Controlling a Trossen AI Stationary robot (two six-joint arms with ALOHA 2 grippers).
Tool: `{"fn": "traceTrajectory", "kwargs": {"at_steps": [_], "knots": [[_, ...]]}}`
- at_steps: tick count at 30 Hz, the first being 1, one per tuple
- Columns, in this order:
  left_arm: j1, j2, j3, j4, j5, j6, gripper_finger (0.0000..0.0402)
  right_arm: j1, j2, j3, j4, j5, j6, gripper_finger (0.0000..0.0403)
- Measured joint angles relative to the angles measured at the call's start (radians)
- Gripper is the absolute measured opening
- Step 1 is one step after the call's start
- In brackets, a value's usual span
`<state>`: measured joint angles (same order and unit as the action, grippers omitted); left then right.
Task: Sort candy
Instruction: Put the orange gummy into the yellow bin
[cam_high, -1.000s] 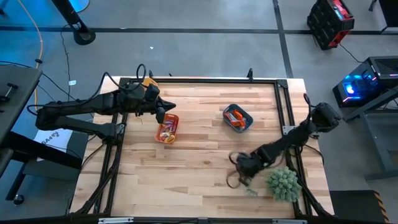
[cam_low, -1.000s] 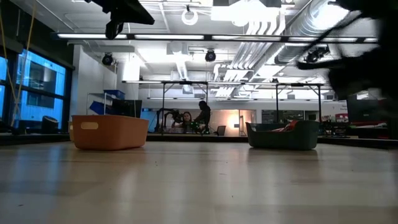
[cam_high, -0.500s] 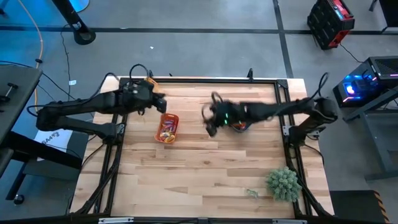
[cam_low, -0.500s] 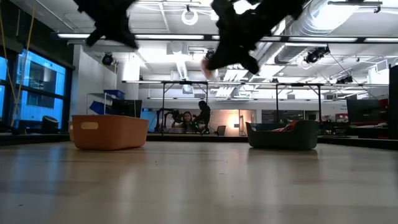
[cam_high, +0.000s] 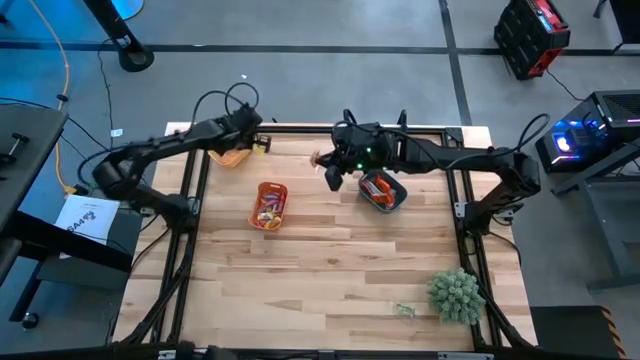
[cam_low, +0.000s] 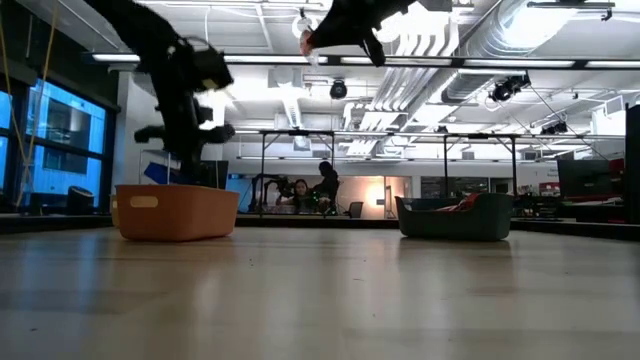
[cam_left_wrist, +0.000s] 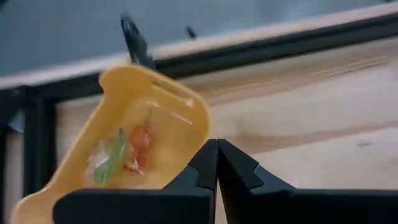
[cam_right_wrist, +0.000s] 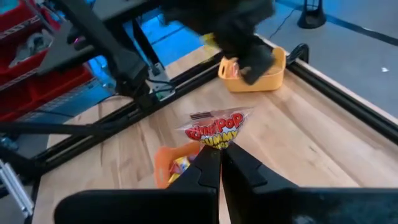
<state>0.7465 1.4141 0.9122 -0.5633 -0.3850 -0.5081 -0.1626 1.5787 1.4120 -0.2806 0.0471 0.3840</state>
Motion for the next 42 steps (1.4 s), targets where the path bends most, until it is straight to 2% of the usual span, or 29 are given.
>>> {"fn": "traceTrajectory", "kwargs": {"at_steps": [3, 7, 14, 18, 23, 30, 35, 42], "knots": [[0.072, 0.076, 0.001, -0.009, 0.067, 0.003, 0.0000, 0.020, 0.000, 0.000, -0.017, 0.004, 0.000, 0.0000], [0.129, 0.137, 0.000, -0.024, 0.088, 0.004, 0.0000, 0.056, 0.000, 0.000, -0.062, 0.058, 0.000, 0.0000], [0.151, 0.179, 0.000, -0.027, 0.097, 0.007, 0.0000, 0.088, 0.000, 0.000, -0.104, 0.069, 0.003, 0.0000], [0.122, 0.195, 0.000, -0.041, 0.214, 0.008, 0.0000, 0.099, 0.000, 0.000, -0.104, 0.072, -0.001, 0.0000], [-0.003, 0.192, 0.000, -0.001, 0.281, -0.010, 0.0000, 0.100, -0.016, 0.000, -0.151, 0.073, -0.025, 0.0000], [-0.271, 0.204, 0.001, 0.163, 0.297, -0.158, 0.0000, 0.100, -0.093, 0.000, -0.268, 0.124, -0.046, 0.0000], [-0.444, 0.264, 0.001, 0.347, 0.310, -0.291, 0.0000, 0.100, -0.155, 0.000, -0.361, 0.171, -0.041, 0.0000], [-0.647, 0.395, 0.001, 0.507, 0.387, -0.443, 0.0000, 0.114, -0.180, -0.001, -0.454, 0.188, 0.022, 0.0000]]}}
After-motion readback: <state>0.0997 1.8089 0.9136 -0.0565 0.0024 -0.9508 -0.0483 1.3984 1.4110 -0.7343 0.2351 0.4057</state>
